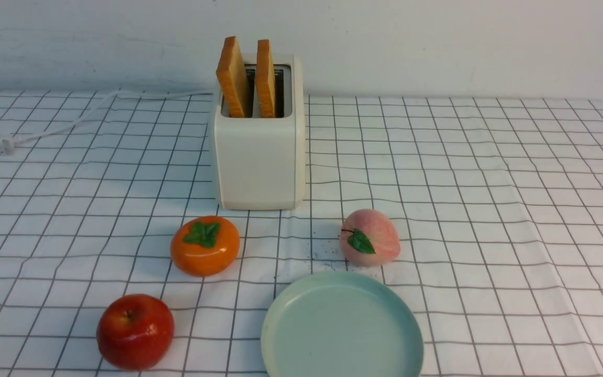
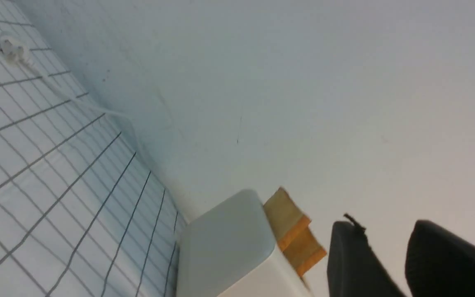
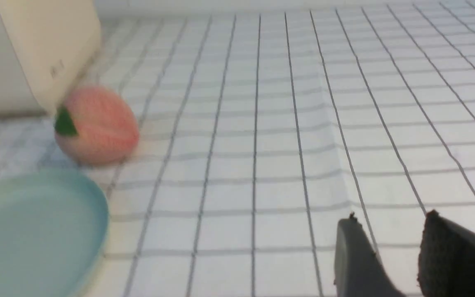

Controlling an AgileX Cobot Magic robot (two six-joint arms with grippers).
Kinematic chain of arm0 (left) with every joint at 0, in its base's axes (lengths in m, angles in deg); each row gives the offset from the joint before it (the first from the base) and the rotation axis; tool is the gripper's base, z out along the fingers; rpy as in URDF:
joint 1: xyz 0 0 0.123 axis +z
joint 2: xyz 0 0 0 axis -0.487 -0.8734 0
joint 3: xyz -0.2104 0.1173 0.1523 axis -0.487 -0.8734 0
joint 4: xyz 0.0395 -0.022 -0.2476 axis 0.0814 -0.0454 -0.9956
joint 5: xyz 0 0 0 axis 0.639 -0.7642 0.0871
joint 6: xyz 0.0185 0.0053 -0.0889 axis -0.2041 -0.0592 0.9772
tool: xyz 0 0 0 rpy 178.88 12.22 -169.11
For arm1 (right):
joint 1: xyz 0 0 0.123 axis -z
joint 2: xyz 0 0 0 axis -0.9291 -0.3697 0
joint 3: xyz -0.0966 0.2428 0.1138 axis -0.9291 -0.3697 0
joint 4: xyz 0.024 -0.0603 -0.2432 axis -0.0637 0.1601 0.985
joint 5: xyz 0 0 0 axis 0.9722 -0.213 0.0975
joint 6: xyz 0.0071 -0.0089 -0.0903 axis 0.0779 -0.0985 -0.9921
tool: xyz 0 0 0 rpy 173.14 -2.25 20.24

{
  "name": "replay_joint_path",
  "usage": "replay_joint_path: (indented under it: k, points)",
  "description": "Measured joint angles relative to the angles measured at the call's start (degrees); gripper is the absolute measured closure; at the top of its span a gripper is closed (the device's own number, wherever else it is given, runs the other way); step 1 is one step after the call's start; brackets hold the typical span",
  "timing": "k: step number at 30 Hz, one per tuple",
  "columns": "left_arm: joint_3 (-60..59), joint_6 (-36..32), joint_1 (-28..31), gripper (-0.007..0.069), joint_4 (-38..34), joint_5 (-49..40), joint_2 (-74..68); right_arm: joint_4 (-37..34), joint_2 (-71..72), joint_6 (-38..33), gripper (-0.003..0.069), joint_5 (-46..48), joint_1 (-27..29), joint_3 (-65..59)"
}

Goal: Take toasted bread from bread machine on white checkered table place on plate.
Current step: 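Reach for a toast slice standing in the toaster with the left gripper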

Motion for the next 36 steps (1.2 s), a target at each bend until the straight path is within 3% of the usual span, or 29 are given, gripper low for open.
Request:
replay_joint_path:
  k: [6,11,15,17,18,19,21,26,36]
  points:
    - [0.0,-4.97,0.0,0.0424,-0.75,-0.48,0.0,-5.51,0.0,5.62,0.0419,-6.82,0.0,0.0]
    - [0.13,-3.69,0.0,0.0424,-0.74,-2.47,0.0,-8.72,0.0,7.24,0.0425,-9.83,0.0,0.0]
    - [6.61,-6.75,0.0,0.0482,4.29,-12.65,-0.66,-9.96,-0.33,8.24,0.0498,-6.13,0.0,2.25]
    - [13.92,-10.83,0.0,0.0594,8.82,-19.23,-5.15,-10.0,-3.16,7.76,0.058,-0.69,0.0,7.2]
    - [14.49,-11.12,0.0,0.0594,9.09,-19.23,-5.64,-10.0,-3.48,7.61,0.0593,-0.23,0.0,7.67]
    - [19.39,-13.52,0.0,0.0638,10.75,-22.3,-10.51,-10.0,-6.21,6.26,0.0636,4.03,0.0,11.04]
    - [23.71,-15.81,0.0,0.0638,11.73,-24.36,-15.92,-10.0,-9.97,2.38,0.0673,9.86,0.0,16.9]
    - [33.56,-22.73,0.0,0.0638,12.31,-26.72,-31.89,-12.22,-18.36,-10.69,0.0678,22.86,0.0,29.92]
    - [48.8,-30.46,-0.86,0.0638,8.7,-33.35,-55.75,-27.21,-24.52,-29.78,0.0668,30.03,0.0,41.11]
